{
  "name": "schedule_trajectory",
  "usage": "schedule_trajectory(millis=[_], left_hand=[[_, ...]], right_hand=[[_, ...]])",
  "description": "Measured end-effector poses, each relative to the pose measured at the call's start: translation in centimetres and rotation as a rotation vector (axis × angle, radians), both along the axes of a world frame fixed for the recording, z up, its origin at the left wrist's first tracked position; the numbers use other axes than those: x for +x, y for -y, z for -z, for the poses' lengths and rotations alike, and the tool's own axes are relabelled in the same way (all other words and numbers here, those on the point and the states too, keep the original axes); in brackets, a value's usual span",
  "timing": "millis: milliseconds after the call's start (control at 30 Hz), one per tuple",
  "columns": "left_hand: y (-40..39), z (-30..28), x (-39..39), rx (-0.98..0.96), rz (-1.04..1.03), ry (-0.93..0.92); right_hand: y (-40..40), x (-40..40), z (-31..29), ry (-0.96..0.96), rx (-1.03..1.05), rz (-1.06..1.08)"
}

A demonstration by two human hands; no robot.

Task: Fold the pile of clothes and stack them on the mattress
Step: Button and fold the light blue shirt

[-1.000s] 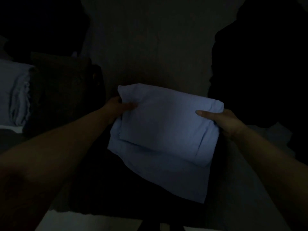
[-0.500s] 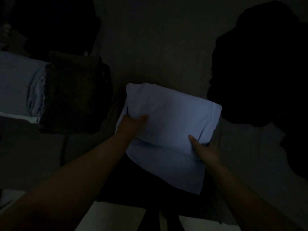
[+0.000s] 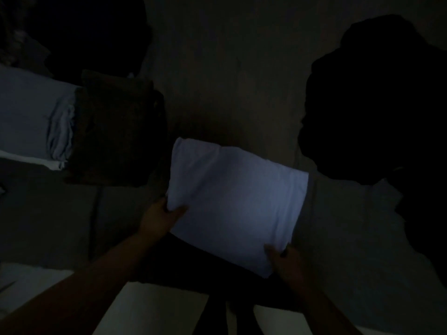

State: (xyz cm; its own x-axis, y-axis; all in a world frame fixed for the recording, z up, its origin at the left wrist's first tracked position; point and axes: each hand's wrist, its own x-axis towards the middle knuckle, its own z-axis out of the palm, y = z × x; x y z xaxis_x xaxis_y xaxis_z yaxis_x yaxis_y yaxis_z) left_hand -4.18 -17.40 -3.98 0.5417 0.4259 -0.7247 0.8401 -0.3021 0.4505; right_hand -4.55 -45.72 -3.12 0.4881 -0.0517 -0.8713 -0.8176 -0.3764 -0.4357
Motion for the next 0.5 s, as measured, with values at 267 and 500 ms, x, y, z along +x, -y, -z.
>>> schedule_trajectory(millis=[267,500], left_hand=[[1.3,-0.6,7.2,0.21,0.149,0.25],[0.4,2.4,12.1,-0.27,-0.227,0.159]], right_hand=[[0.4,3.8,2.9,0.259,-0.308,0.156],[-2.1,7.3,3.3,0.189,-0.01,0.189]])
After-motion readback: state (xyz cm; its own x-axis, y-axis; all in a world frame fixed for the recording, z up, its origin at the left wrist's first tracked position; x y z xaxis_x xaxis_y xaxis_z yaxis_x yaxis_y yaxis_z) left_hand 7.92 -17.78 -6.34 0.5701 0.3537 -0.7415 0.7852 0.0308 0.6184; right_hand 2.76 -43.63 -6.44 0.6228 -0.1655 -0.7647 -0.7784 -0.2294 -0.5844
